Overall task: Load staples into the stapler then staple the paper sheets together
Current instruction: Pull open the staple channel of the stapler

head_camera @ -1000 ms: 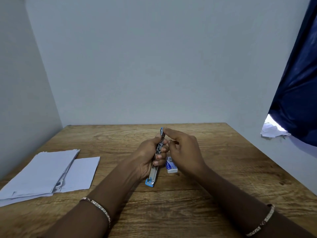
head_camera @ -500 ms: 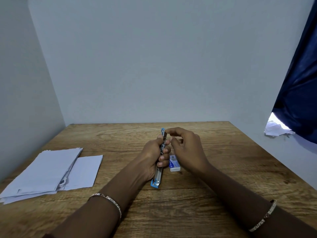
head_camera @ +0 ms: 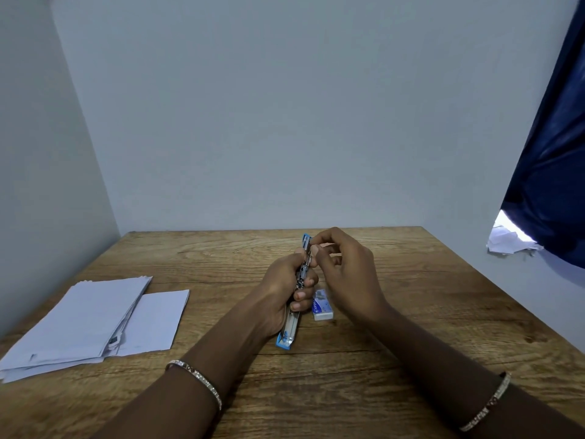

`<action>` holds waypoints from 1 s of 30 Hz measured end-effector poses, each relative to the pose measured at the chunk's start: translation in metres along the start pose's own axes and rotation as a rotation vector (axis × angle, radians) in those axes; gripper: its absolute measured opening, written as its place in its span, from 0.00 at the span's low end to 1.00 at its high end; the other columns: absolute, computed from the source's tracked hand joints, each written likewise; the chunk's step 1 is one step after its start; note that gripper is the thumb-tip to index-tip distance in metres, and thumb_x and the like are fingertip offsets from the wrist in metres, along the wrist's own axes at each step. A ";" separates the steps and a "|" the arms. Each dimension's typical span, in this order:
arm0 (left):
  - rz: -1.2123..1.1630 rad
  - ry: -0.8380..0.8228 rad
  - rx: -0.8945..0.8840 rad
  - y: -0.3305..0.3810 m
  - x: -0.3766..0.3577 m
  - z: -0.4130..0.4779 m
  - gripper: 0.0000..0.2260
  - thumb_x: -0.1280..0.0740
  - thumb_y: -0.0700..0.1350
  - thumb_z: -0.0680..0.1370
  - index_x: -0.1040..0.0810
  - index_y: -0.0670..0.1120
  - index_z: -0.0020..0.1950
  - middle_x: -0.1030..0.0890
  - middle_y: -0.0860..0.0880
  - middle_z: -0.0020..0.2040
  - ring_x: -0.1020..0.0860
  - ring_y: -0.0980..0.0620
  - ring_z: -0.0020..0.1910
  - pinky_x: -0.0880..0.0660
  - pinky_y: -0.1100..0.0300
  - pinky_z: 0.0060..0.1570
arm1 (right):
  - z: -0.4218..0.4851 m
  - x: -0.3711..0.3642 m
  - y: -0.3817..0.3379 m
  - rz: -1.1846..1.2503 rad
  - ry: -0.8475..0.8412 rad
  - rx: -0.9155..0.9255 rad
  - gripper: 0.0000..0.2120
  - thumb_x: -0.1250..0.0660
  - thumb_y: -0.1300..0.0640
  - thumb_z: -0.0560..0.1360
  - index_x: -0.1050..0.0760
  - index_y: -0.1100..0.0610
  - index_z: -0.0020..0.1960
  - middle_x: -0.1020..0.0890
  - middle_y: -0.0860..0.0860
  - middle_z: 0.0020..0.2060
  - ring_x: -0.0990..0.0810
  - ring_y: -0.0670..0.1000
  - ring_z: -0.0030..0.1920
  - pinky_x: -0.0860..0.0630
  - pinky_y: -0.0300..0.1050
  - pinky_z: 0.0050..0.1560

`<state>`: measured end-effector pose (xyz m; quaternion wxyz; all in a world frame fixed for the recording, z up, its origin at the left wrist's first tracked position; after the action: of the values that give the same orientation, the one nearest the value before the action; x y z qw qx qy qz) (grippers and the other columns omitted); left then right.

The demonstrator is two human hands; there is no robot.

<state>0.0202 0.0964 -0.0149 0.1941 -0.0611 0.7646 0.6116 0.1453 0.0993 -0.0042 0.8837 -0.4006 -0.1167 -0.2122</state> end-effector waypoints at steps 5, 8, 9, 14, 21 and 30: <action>0.050 -0.032 -0.029 -0.001 -0.002 -0.001 0.13 0.47 0.47 0.85 0.30 0.42 0.47 0.31 0.49 0.23 0.38 0.57 0.15 0.43 0.70 0.15 | 0.003 0.002 0.002 0.067 -0.058 -0.041 0.02 0.36 0.62 0.80 0.25 0.57 0.50 0.19 0.51 0.46 0.18 0.43 0.39 0.25 0.31 0.39; 0.069 -0.034 -0.035 -0.003 -0.003 -0.001 0.13 0.48 0.47 0.85 0.30 0.42 0.48 0.31 0.49 0.24 0.39 0.57 0.15 0.43 0.69 0.15 | 0.003 0.002 0.005 0.109 -0.100 -0.084 0.02 0.36 0.62 0.81 0.26 0.57 0.50 0.18 0.50 0.43 0.19 0.42 0.37 0.26 0.30 0.37; 0.075 -0.031 -0.037 -0.003 -0.003 -0.001 0.13 0.48 0.47 0.85 0.30 0.42 0.47 0.31 0.49 0.24 0.39 0.57 0.16 0.43 0.69 0.15 | 0.003 0.001 0.005 0.112 -0.109 -0.088 0.03 0.36 0.62 0.81 0.26 0.56 0.49 0.18 0.50 0.41 0.19 0.41 0.36 0.26 0.29 0.36; 0.059 -0.010 -0.043 -0.001 -0.001 0.000 0.13 0.48 0.45 0.85 0.31 0.42 0.45 0.32 0.49 0.24 0.39 0.56 0.15 0.44 0.69 0.16 | 0.003 -0.003 0.004 0.130 -0.180 -0.111 0.07 0.37 0.63 0.80 0.26 0.53 0.46 0.19 0.51 0.37 0.19 0.46 0.38 0.19 0.52 0.45; 0.028 -0.012 0.003 0.000 -0.003 -0.002 0.19 0.47 0.47 0.85 0.31 0.41 0.37 0.32 0.50 0.20 0.40 0.56 0.13 0.45 0.70 0.15 | 0.004 0.001 0.005 0.212 -0.227 -0.174 0.04 0.34 0.60 0.79 0.24 0.53 0.46 0.16 0.49 0.38 0.15 0.53 0.41 0.18 0.59 0.51; 0.016 0.033 0.023 0.005 -0.003 -0.007 0.23 0.48 0.49 0.86 0.33 0.41 0.33 0.35 0.50 0.16 0.41 0.57 0.12 0.45 0.69 0.15 | 0.002 -0.001 0.006 0.149 -0.115 -0.066 0.04 0.28 0.52 0.74 0.23 0.48 0.44 0.22 0.46 0.48 0.19 0.46 0.49 0.20 0.47 0.45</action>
<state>0.0202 0.0908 -0.0081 0.1772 -0.0630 0.7752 0.6031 0.1470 0.1045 -0.0068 0.8752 -0.4483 -0.1303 -0.1265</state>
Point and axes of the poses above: each hand's wrist, its own z-axis towards the middle knuckle, its own x-axis out of the back of the hand, y = z × x, the point moved 2 cm from there along z, towards the middle knuckle
